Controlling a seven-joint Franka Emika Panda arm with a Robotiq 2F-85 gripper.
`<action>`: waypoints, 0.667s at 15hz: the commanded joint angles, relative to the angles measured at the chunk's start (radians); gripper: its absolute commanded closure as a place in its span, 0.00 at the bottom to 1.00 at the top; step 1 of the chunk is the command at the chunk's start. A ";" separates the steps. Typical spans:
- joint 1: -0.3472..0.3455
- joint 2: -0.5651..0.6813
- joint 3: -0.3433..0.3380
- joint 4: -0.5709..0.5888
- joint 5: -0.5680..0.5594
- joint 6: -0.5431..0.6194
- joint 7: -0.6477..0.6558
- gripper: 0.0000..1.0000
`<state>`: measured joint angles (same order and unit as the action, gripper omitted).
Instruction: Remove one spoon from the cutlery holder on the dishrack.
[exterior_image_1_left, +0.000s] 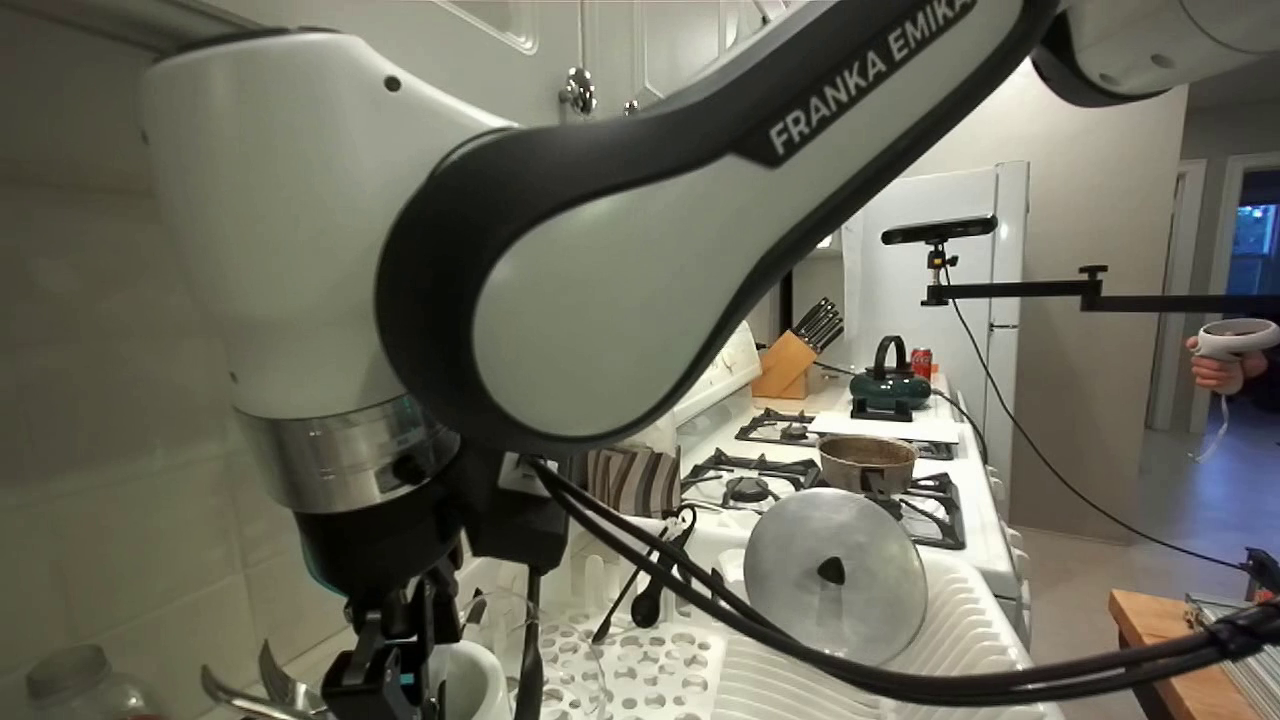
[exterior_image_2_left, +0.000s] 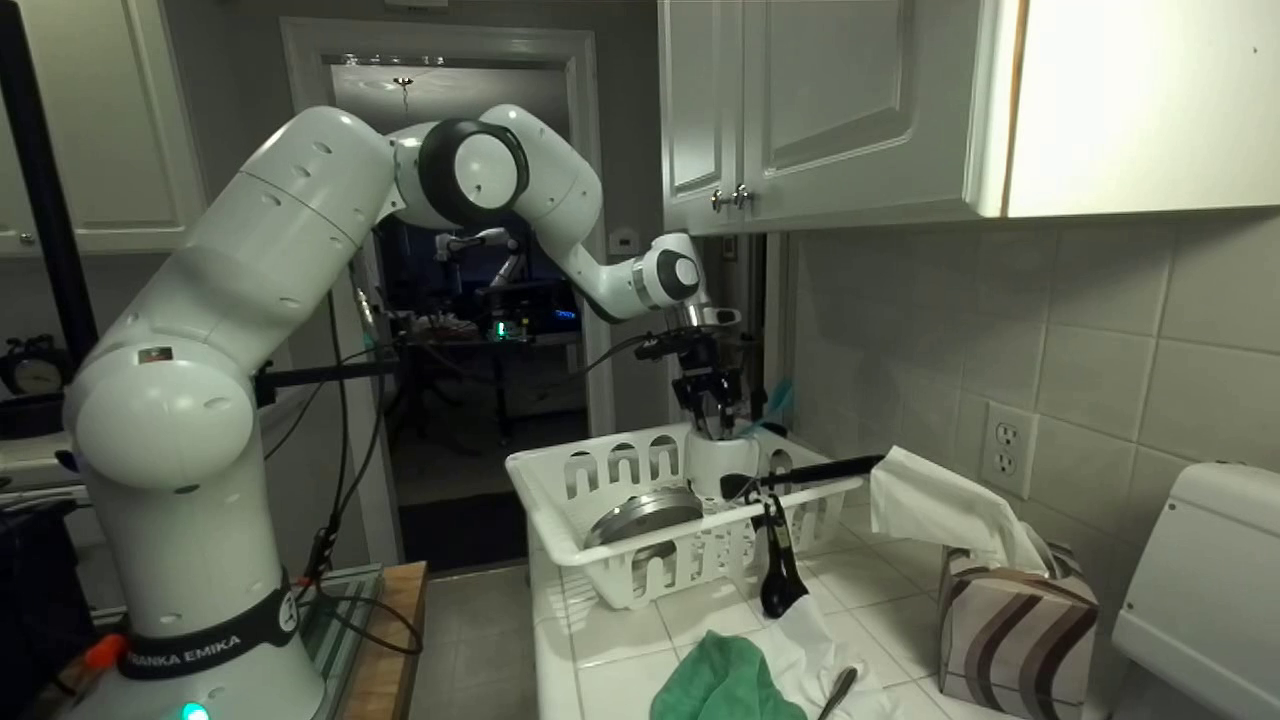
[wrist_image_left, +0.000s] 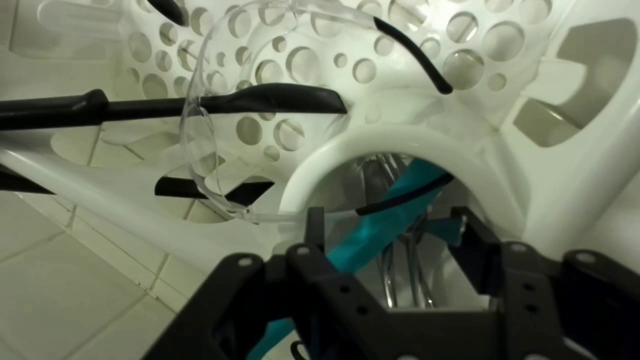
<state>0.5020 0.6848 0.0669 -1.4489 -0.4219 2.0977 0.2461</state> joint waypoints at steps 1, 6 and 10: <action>0.001 0.039 -0.005 0.090 0.006 -0.066 0.007 0.37; 0.005 0.041 -0.001 0.096 0.015 -0.087 0.022 0.71; 0.008 0.037 0.006 0.095 0.020 -0.105 0.032 0.40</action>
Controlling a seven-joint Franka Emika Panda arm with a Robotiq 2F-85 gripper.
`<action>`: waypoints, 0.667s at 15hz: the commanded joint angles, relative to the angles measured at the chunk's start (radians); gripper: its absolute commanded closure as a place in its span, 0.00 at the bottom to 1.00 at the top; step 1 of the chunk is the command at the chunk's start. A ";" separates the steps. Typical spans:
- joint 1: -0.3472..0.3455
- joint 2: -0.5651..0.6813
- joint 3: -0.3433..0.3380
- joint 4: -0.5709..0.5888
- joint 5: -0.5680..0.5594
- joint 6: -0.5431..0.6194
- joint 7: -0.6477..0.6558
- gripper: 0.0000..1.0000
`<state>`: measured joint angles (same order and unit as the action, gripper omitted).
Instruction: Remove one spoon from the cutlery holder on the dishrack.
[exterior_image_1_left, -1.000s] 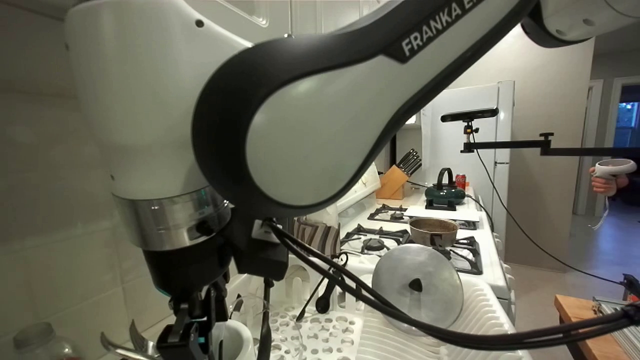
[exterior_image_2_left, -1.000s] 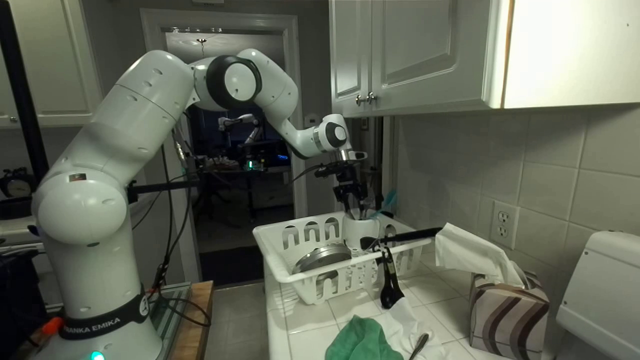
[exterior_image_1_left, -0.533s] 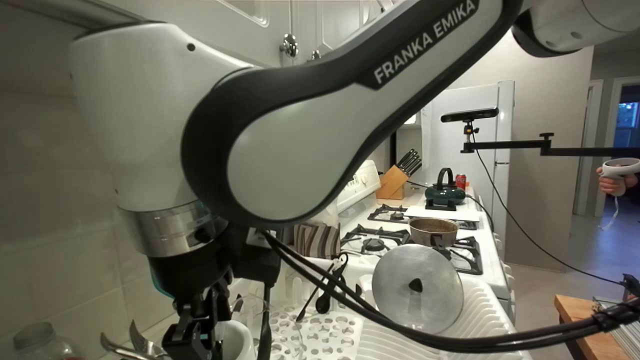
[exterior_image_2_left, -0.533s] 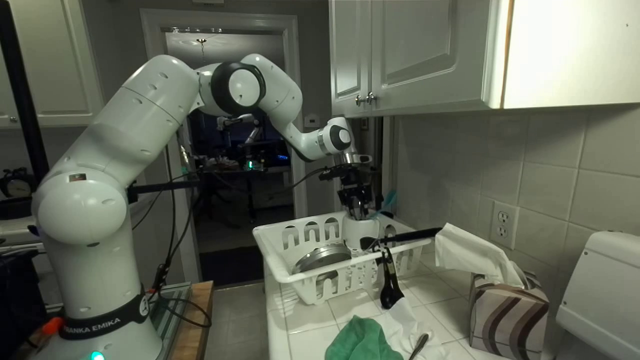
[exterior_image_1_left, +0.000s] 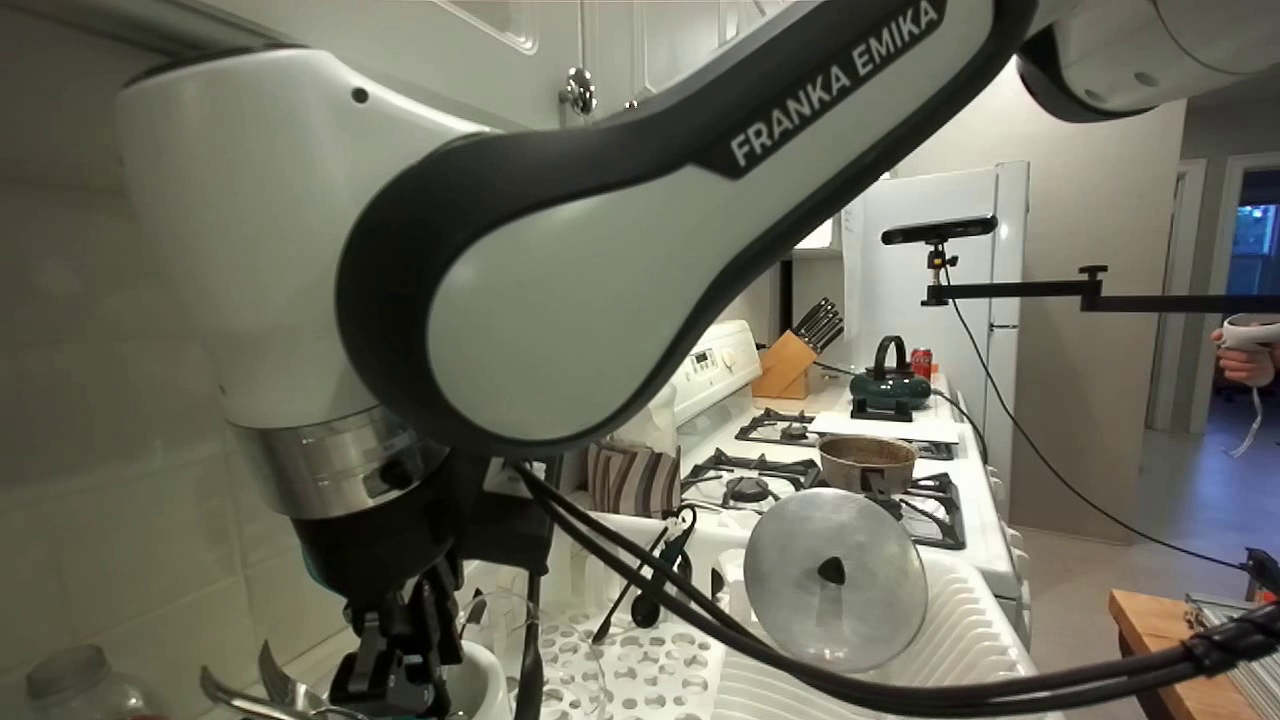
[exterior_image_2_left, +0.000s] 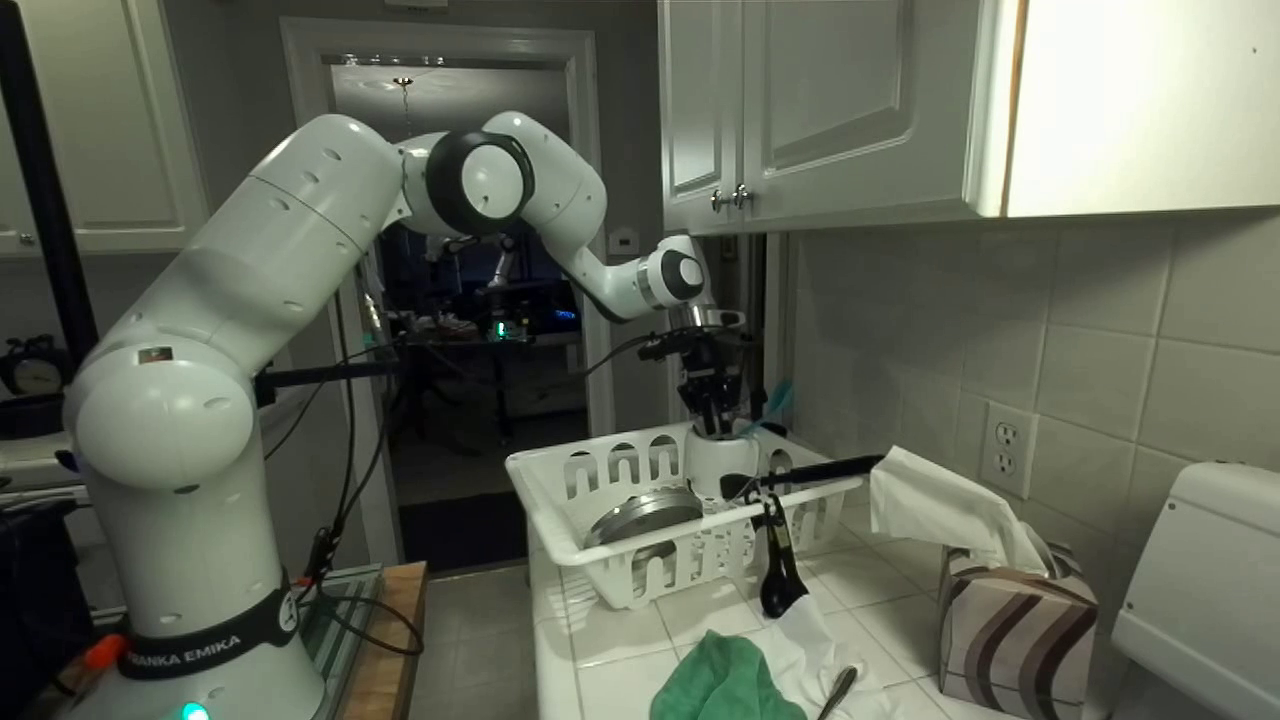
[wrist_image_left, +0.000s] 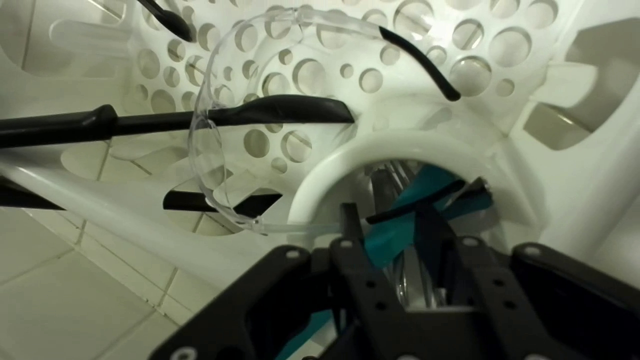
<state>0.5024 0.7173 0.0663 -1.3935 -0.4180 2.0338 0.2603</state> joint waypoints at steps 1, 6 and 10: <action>0.007 0.000 0.009 0.037 0.022 -0.046 0.023 0.35; 0.024 -0.017 0.014 0.029 0.011 -0.035 0.040 0.23; 0.045 -0.029 0.003 0.022 -0.007 -0.041 0.073 0.33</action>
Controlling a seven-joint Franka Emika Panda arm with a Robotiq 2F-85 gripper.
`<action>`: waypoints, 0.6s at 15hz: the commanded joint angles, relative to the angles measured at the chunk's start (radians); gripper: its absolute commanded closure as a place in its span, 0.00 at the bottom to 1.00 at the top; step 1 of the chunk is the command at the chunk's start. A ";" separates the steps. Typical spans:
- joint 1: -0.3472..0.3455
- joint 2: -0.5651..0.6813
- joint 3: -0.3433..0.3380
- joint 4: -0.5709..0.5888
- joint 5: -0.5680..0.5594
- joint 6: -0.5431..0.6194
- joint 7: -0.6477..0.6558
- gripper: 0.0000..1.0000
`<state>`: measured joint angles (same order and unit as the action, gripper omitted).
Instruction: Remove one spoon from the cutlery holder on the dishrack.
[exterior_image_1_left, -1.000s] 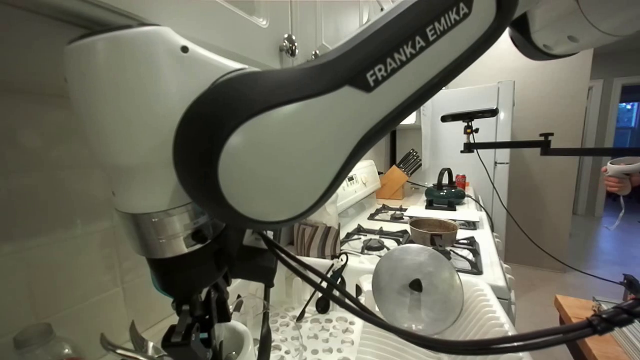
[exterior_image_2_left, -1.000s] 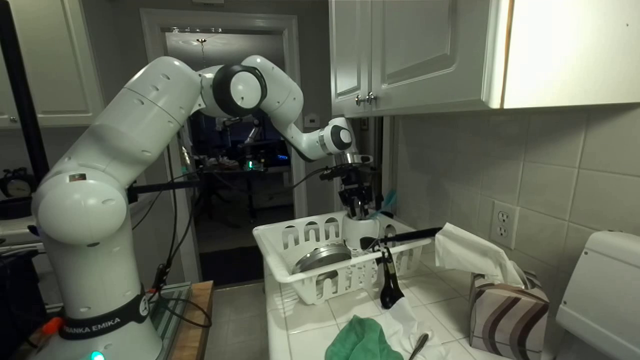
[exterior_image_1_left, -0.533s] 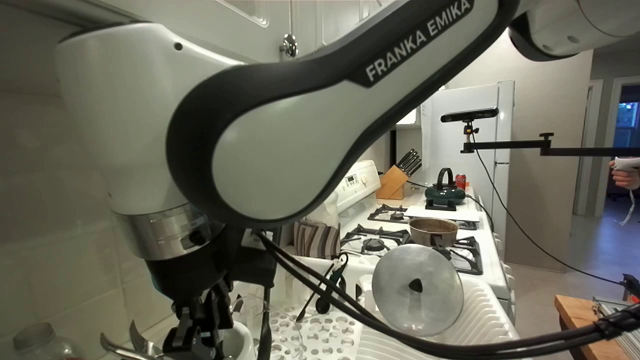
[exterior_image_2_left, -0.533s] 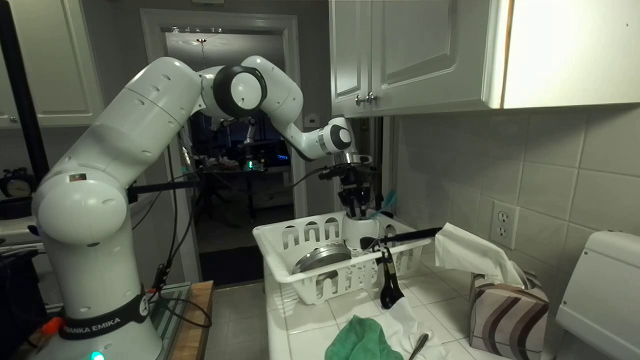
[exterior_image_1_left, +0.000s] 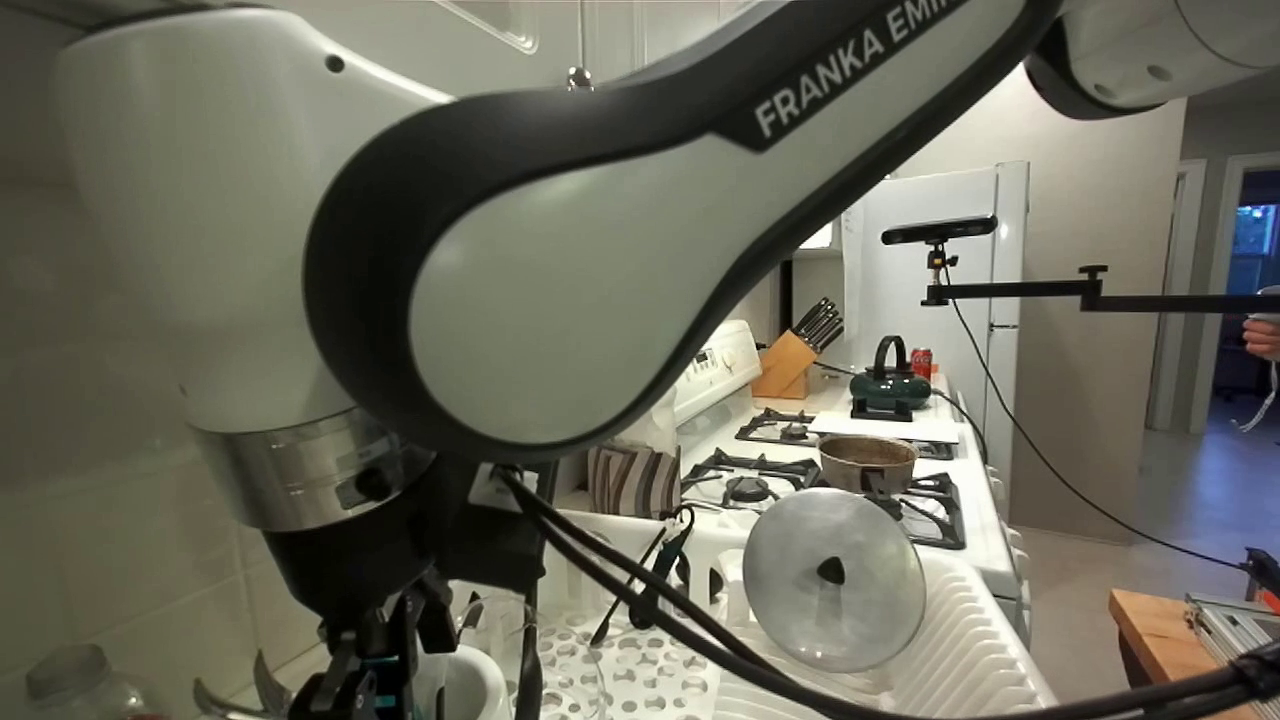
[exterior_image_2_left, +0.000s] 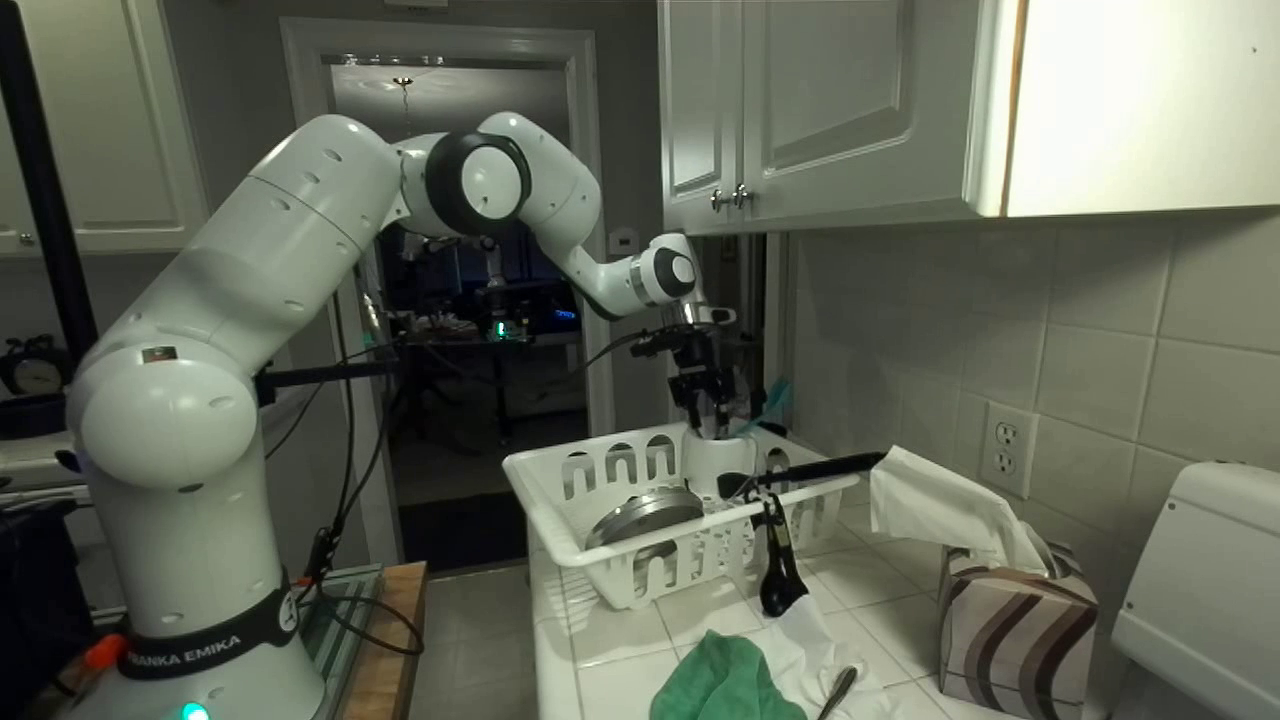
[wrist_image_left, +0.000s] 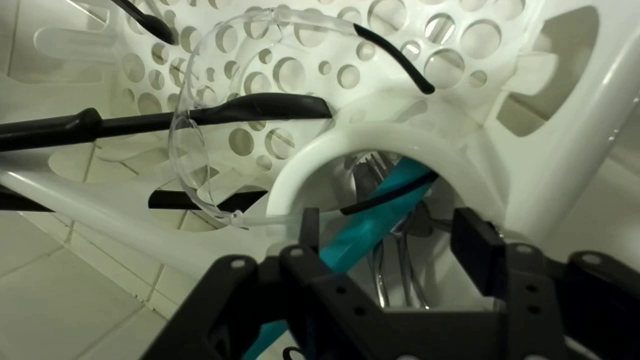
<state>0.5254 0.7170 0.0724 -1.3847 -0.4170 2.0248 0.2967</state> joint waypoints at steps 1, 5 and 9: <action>0.029 -0.032 -0.007 0.012 -0.014 -0.035 0.052 0.33; 0.073 -0.062 -0.029 0.015 -0.043 -0.083 0.135 0.39; 0.105 -0.088 -0.036 0.039 -0.077 -0.133 0.184 0.38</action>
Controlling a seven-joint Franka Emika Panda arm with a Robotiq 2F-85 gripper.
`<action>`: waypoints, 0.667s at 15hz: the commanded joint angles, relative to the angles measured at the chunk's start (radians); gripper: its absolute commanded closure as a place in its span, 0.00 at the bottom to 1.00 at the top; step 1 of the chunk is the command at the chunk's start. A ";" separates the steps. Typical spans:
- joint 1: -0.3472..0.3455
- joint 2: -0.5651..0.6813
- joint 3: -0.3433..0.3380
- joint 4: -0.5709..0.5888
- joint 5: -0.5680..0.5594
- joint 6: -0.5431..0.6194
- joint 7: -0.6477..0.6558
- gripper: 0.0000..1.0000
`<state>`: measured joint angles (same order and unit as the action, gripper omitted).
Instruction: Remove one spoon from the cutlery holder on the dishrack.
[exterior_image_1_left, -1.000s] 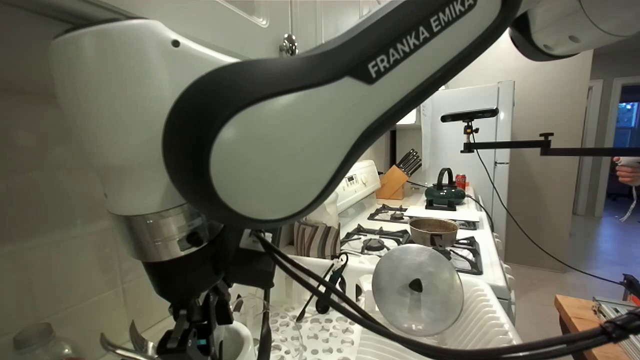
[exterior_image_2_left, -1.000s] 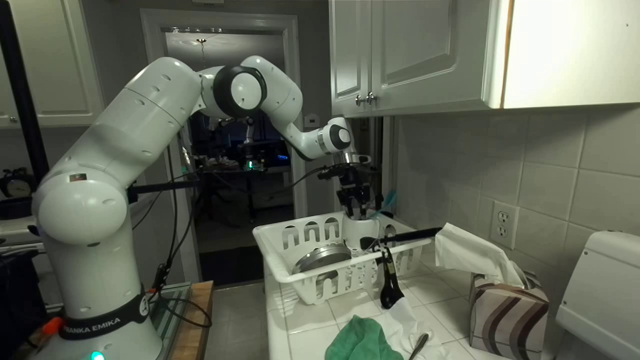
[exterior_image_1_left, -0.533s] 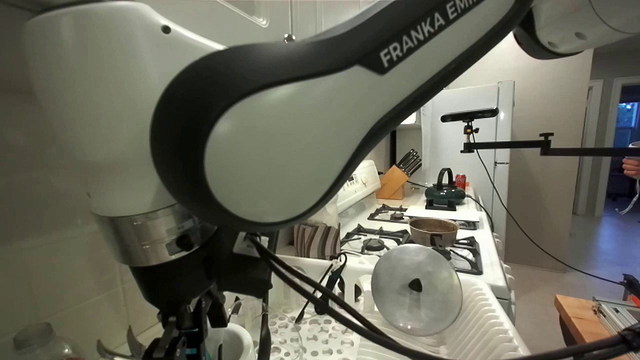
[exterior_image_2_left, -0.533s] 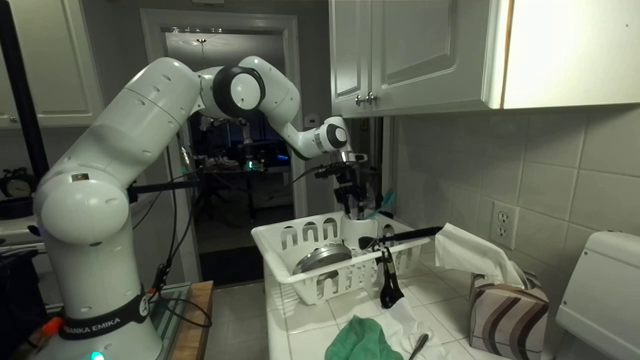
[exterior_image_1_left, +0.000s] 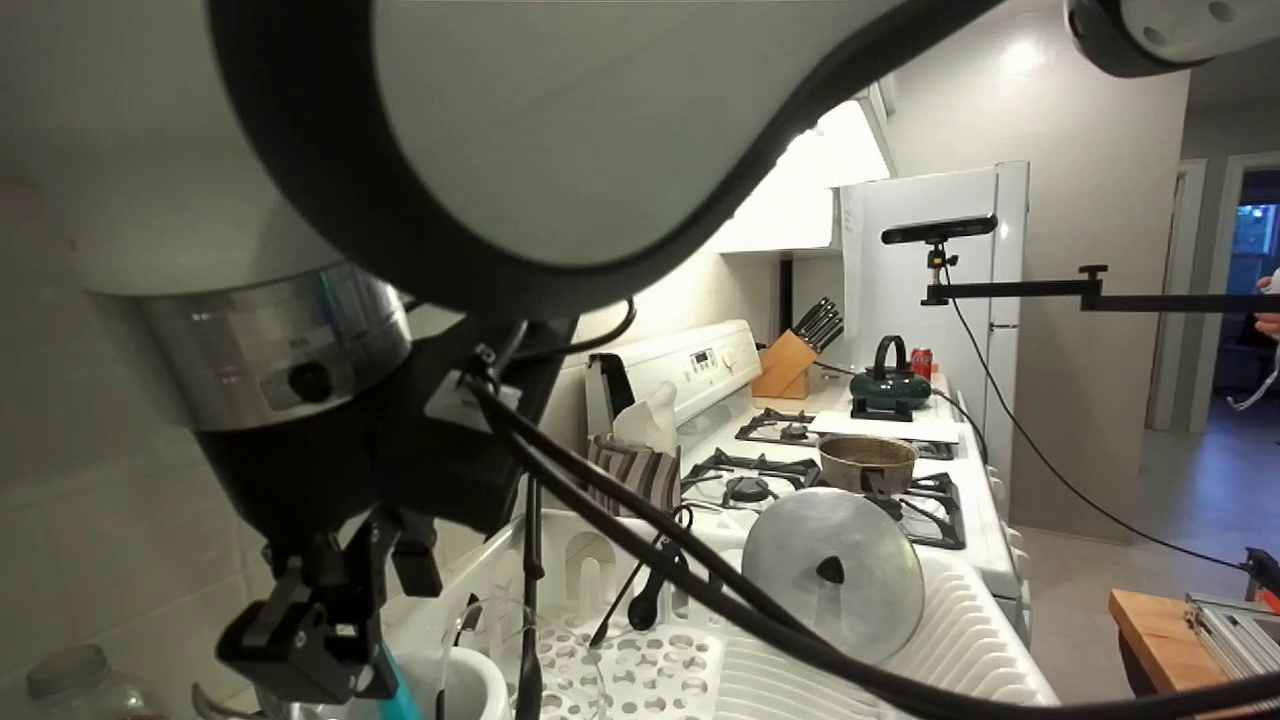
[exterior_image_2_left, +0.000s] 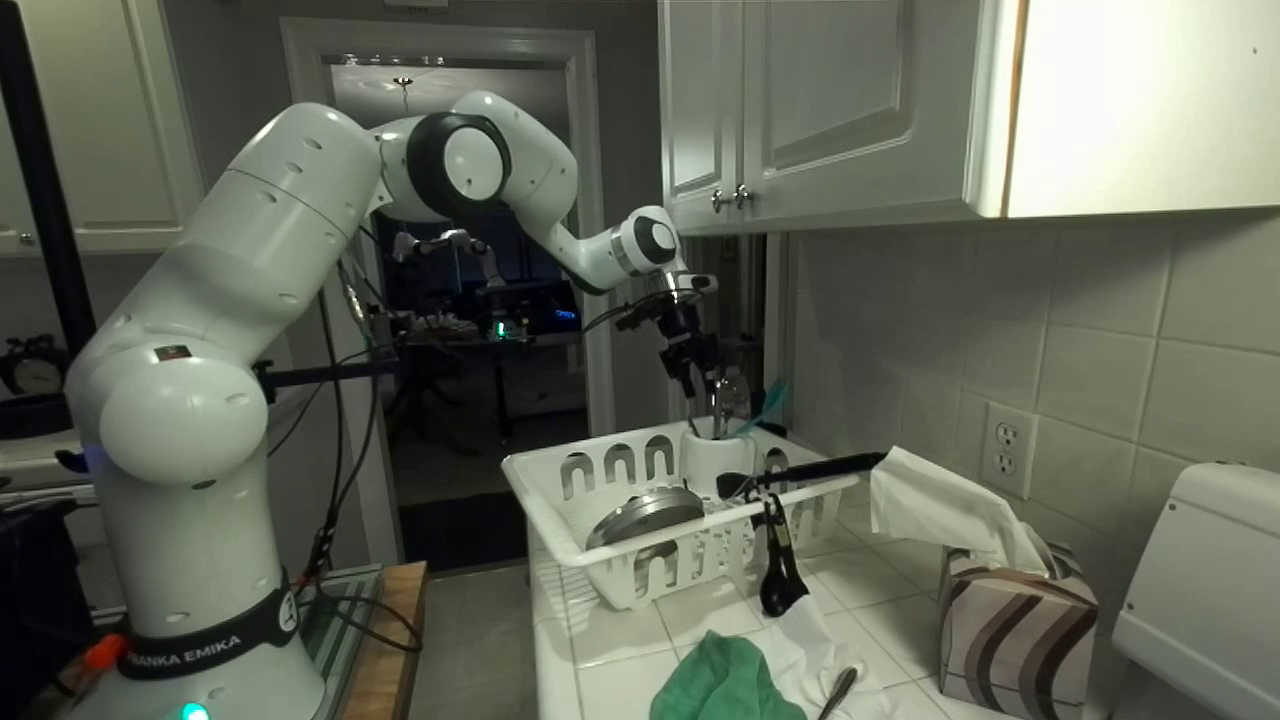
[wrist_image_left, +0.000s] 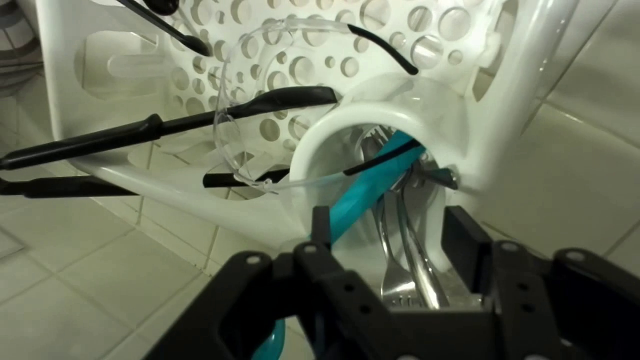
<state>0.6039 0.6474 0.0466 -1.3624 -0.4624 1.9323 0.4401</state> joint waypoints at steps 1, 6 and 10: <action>0.024 -0.021 -0.003 0.022 -0.023 -0.044 0.032 0.37; 0.002 -0.015 0.015 0.012 0.015 0.001 -0.026 0.35; -0.028 0.012 0.032 0.018 0.048 0.044 -0.097 0.29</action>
<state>0.6057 0.6377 0.0554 -1.3520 -0.4513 1.9401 0.4034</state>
